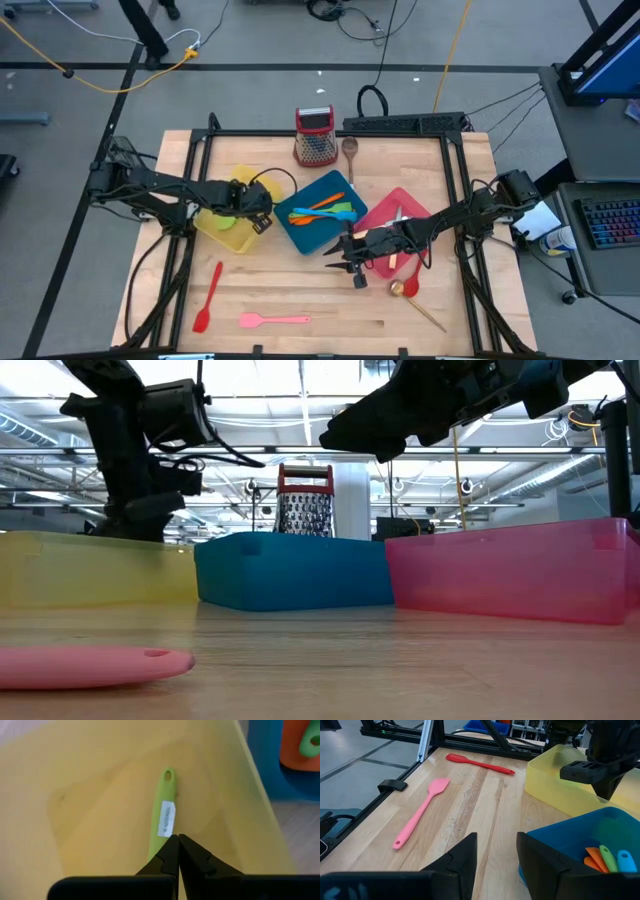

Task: Pick & Place Kitchen Items
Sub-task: Put the gold serving spoon into the yellow bin

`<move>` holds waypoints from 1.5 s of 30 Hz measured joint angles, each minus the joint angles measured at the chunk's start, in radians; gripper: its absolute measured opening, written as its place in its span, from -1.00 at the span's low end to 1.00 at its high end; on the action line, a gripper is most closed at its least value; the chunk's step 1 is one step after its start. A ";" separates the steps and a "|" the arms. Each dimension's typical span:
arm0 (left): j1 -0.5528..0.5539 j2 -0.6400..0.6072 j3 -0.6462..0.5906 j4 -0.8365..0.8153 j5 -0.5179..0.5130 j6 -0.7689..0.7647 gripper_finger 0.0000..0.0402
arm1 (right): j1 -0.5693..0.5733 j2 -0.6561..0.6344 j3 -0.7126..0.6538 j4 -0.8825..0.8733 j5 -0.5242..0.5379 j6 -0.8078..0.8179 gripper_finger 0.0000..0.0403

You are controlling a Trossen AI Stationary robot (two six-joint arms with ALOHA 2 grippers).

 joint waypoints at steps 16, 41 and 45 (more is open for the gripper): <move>-0.067 0.000 0.057 -0.007 0.000 -0.017 -0.97 | 0.000 0.000 0.000 0.000 0.000 0.000 -0.36; -0.417 0.000 0.268 -0.092 -0.317 -0.141 -0.98 | -0.003 0.000 0.000 0.024 -0.003 -0.126 -0.36; -0.489 0.000 0.267 -0.078 -0.373 -0.164 -0.95 | -0.003 0.000 0.000 0.031 -0.003 -0.130 -0.36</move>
